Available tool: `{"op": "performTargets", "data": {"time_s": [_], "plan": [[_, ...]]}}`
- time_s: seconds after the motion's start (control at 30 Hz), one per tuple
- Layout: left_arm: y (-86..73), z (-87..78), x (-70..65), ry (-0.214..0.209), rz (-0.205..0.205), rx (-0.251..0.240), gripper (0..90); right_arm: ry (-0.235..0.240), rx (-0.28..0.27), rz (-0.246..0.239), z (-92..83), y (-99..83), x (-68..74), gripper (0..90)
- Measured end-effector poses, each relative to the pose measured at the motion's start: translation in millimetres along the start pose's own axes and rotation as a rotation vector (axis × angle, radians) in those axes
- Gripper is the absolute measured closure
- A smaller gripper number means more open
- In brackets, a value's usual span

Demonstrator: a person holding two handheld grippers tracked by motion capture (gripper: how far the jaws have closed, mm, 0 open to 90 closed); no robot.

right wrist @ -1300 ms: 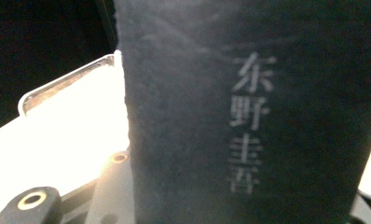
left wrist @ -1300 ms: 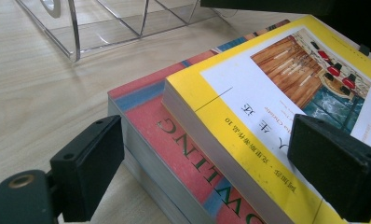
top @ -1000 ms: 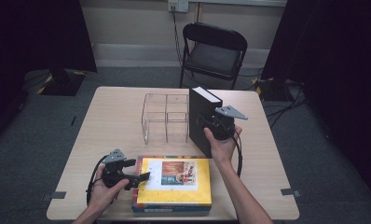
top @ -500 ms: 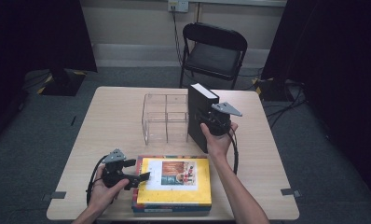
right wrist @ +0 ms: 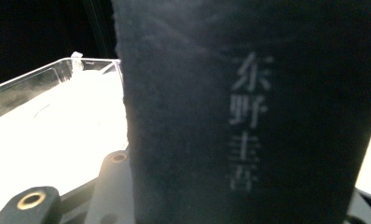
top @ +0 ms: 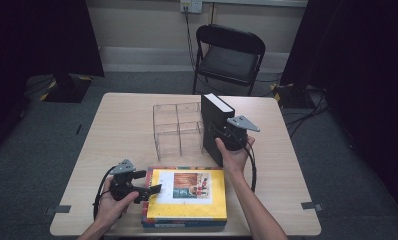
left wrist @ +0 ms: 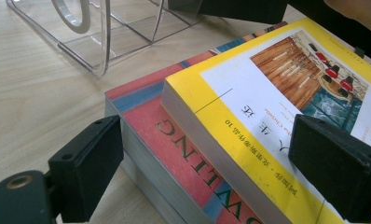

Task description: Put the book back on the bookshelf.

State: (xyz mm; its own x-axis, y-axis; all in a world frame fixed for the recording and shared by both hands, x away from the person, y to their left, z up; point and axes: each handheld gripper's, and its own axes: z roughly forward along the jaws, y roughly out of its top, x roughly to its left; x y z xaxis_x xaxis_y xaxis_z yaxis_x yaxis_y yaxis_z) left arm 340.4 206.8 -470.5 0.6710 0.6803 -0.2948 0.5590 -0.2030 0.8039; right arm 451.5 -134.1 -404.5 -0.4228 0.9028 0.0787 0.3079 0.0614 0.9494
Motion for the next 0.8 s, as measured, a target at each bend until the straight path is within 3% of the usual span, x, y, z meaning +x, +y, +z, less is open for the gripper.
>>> {"op": "performTargets", "data": {"time_s": [0.13,0.4,0.8], "plan": [[0.4,0.2,-0.2,-0.001,0.001,0.003,10.1,0.007,0.025,-0.046,-9.3,-4.3,1.9,53.1],[1.4,2.3,-1.6,-0.003,0.006,0.009,9.6,0.023,0.063,-0.074,-24.2,-15.4,2.2,52.7],[1.4,2.2,-1.9,-0.001,0.007,0.008,9.6,0.018,0.089,-0.074,-35.0,-25.4,3.2,51.8]]}}
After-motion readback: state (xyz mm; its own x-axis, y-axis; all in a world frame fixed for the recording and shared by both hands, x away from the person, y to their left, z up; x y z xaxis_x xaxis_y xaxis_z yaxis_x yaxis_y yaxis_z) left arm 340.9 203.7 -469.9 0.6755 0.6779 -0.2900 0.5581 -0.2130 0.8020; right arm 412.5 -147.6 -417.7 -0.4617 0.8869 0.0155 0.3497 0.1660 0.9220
